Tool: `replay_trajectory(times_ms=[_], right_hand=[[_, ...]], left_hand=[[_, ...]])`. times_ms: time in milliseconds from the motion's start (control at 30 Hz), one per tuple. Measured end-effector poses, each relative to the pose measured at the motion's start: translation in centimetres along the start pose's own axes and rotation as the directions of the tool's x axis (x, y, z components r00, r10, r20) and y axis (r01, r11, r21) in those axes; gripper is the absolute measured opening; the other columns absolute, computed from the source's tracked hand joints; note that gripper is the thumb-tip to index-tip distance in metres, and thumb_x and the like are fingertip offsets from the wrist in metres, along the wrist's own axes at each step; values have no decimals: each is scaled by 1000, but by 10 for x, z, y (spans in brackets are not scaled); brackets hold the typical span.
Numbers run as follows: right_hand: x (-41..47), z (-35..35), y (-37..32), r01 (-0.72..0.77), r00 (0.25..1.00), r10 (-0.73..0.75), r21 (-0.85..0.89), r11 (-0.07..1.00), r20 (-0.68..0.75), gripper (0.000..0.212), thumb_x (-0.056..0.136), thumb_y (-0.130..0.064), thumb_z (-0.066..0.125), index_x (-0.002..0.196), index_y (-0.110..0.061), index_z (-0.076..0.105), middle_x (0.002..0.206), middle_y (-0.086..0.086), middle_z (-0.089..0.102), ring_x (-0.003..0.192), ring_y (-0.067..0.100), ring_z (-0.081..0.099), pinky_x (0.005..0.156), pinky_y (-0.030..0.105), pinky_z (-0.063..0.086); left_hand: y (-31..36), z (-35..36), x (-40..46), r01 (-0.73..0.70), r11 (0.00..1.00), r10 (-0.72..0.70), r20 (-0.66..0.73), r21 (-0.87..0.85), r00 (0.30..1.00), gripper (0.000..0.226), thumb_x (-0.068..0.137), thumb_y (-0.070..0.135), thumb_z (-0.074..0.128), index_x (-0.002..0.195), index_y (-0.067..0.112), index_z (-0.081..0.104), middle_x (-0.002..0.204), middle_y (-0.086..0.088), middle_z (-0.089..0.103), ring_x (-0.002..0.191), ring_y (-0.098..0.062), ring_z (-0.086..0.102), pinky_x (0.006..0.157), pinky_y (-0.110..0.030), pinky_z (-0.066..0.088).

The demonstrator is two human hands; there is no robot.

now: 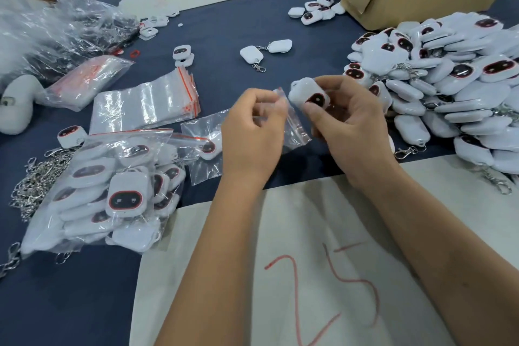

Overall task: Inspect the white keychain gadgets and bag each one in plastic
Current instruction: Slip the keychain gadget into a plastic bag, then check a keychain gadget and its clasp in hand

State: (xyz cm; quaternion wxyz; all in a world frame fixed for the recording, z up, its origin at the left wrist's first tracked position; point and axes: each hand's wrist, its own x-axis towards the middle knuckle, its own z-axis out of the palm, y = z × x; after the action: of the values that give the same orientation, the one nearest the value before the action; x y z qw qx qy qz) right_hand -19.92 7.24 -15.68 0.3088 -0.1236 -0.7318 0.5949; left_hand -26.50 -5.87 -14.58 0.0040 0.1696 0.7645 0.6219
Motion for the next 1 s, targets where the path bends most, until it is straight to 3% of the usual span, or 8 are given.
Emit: replay_trajectory(times_ms=[67,100,233,300,400,533,733,1000], right_hand=[[-1,2,2,-22,996,20,20,1000,90,26,90,-6,73,113,-18,69,93,7,76,78,11,67,75,28,56],[-2,3,3,-35,993,31,33,999,115,27,88,-7,75,112,-17,68,94,10,76,78,13,67,75,30,56],[-2,3,5,-42,997,37,84,996,66,19,91,-12,77,109,-16,70,89,1,77,79,10,71,72,24,55],[0,1,6,-64,998,63,126,990,16,21,93,-19,78,113,-15,71,82,-5,74,71,7,66,67,20,51],[1,0,7,-89,996,89,158,983,8,14,94,-21,75,106,-14,77,81,-9,75,67,1,63,65,13,48],[0,2,6,-72,994,66,71,995,88,14,96,-11,70,105,-14,80,97,0,81,91,15,76,84,27,57],[0,4,5,-6,993,14,-67,998,114,18,96,-4,68,100,-17,80,88,-8,80,81,5,73,75,17,53],[-1,4,6,11,992,-2,-71,997,129,16,96,-4,68,103,-15,79,91,-5,80,86,11,75,80,22,57]], left_hand=[[3,-5,1,82,975,-80,18,-205,997,14,99,28,60,105,24,72,87,3,71,71,-16,67,57,-31,53],[2,-7,3,84,971,-79,32,-225,996,16,101,27,59,109,26,74,87,7,72,75,-16,68,56,-28,53],[-1,-12,4,8,997,-3,64,-79,998,16,96,11,67,104,18,79,90,3,76,81,-14,69,65,-32,57],[-1,-12,2,91,990,-81,95,-104,992,6,93,10,72,93,14,77,80,-5,74,70,-13,69,56,-26,54],[-1,-11,-1,216,968,-191,182,-126,964,7,91,13,77,85,14,73,73,-5,72,65,-15,70,55,-23,54],[1,-10,-2,245,957,-214,193,-155,958,8,93,15,76,93,8,72,71,-2,70,65,-16,71,57,-24,56],[1,-13,-2,250,941,-201,217,-228,955,5,92,9,75,97,11,76,80,-3,77,74,-15,73,63,-28,60],[-2,-13,-2,249,940,-204,202,-234,958,6,91,5,76,94,10,76,88,-15,77,79,-18,74,65,-26,59]])
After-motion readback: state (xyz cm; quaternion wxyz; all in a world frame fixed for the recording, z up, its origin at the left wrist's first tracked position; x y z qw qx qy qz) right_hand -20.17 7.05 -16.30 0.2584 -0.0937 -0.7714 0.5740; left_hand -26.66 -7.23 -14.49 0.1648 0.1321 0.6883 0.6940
